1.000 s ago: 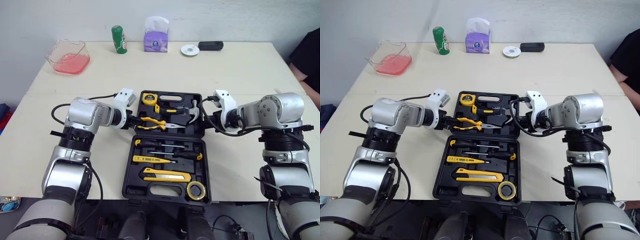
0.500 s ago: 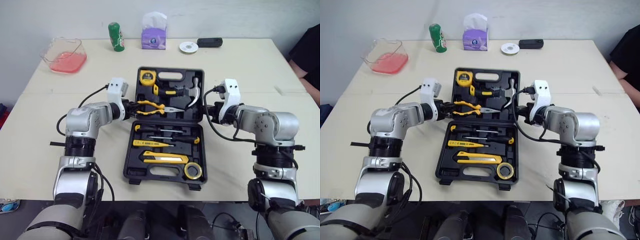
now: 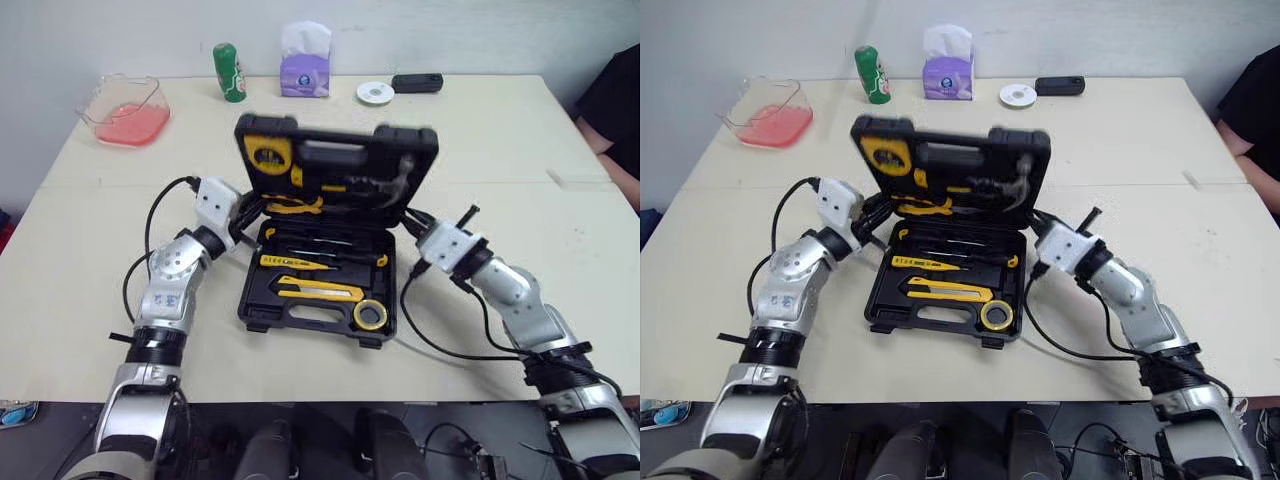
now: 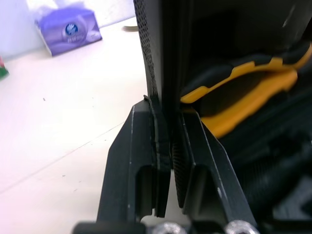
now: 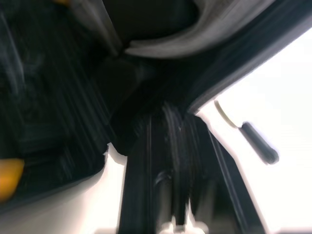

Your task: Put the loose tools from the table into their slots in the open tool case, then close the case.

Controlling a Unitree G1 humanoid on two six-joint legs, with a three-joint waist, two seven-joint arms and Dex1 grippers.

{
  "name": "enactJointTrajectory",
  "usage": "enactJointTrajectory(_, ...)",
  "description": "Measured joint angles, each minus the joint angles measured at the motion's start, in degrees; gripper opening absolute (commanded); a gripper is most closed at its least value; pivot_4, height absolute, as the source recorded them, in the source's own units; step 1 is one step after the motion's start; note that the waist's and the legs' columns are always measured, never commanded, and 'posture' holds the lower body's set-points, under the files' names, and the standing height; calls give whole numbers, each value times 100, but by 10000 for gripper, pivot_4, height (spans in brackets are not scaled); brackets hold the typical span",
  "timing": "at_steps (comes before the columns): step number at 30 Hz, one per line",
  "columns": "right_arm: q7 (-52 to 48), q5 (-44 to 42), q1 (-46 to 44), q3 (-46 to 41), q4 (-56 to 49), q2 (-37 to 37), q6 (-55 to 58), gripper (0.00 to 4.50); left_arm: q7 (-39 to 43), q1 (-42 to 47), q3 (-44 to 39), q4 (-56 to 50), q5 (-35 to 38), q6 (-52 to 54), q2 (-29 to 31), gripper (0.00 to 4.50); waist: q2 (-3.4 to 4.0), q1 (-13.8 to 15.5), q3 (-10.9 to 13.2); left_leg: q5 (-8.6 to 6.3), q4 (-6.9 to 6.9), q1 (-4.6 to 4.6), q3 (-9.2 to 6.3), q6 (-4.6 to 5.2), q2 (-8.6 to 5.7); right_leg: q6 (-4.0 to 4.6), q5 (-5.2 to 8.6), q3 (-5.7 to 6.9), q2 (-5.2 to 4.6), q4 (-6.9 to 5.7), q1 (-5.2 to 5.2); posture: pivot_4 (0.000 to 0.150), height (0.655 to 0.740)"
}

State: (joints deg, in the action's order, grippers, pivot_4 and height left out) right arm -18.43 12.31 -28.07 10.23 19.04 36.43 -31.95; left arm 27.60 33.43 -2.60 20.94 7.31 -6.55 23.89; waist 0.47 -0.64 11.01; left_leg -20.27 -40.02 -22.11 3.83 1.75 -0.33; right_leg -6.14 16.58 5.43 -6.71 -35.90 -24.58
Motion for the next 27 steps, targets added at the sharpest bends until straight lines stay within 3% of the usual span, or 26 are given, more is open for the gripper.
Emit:
enactJointTrajectory(8,1136,1142,9,278,869,362,-1795,0,268,-761,136,-194,-240,-1220,461,14,-18,-46,-12,0,2,23,-1,0,8,5,-2,2,-1,2,25,1500,7400)
enactJointTrajectory(9,1111,1119,26,289,884,372,-1834,0,314,-823,133,-239,-194,-1221,490,9349,-22,-57,-14,0,3,34,-2,0,8,5,-2,3,-1,4,36,1500,7400)
enactJointTrajectory(12,781,920,182,294,956,547,-1898,11340,448,-1061,44,-251,-152,-1092,672,22282,-21,-38,-14,-4,20,106,-23,7,10,6,-2,23,-6,39,124,1500,7400)
enactJointTrajectory(15,330,780,496,289,1200,807,-1787,26302,698,-1380,-251,-271,115,-804,962,36432,-28,0,-15,-10,9,93,-30,15,8,6,-2,30,-54,38,122,1500,7400)
enactJointTrajectory(17,98,453,582,240,1048,853,-1776,36243,891,-1584,-392,-392,264,-621,1124,37121,-27,-9,-15,-10,9,94,-30,16,6,7,-2,41,-59,39,122,1500,7400)
enactJointTrajectory(21,-921,-747,1184,34,534,1242,-1371,36243,1222,-2282,-816,-888,661,-154,1496,37121,-28,-6,-15,-11,12,93,-37,15,7,7,-1,53,-63,42,125,1500,7400)
enactJointTrajectory(27,-2145,-2314,1815,-379,-229,1378,-229,36243,1334,-2551,-1221,-1399,988,394,1564,37121,-27,66,-14,-14,0,103,-68,20,4,7,-2,46,-76,51,160,1500,7400)
